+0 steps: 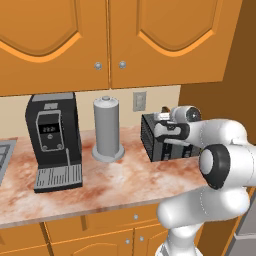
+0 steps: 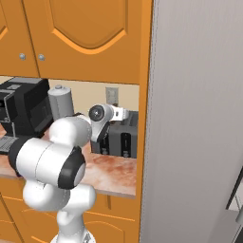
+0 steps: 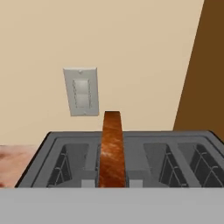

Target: Start the toaster. Once the lever pops up, take the bread to the plate on the dining counter.

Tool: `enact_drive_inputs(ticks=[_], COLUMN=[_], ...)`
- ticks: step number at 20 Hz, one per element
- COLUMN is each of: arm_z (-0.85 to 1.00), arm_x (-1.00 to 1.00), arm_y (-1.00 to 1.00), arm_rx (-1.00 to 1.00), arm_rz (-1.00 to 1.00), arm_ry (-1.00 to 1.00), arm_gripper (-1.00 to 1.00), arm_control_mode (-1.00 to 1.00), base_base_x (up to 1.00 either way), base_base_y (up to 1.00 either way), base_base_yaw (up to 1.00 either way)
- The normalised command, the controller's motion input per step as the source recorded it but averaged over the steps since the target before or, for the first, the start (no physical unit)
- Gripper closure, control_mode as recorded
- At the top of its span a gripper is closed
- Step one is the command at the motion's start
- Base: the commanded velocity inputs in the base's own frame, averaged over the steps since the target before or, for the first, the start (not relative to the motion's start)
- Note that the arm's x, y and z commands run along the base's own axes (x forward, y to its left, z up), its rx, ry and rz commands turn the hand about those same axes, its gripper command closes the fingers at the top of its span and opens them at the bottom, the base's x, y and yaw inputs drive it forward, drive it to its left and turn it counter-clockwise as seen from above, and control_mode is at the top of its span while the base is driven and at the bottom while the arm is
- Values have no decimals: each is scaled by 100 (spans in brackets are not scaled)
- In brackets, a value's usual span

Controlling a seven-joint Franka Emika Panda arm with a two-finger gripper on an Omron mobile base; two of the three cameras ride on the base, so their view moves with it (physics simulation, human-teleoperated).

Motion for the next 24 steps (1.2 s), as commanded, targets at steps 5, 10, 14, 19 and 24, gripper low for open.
enact_drive_inputs(ticks=[5, 10, 14, 19, 24], arm_z=[58, 40, 1, 1, 20], arm_x=[-2, -23, -49, -62, -70], arm_y=[0, 0, 0, 0, 0], arm_rx=[0, 0, 0, 0, 0], arm_rz=[0, 0, 0, 0, 0], arm_ry=[0, 0, -3, -12, -4], arm_gripper=[100, 100, 100, 100, 100], arm_control_mode=[-100, -100, -100, -100, -100], base_base_x=[0, 0, 0, 0, 0], base_base_y=[0, 0, 0, 0, 0], base_base_yaw=[0, 0, 0, 0, 0])
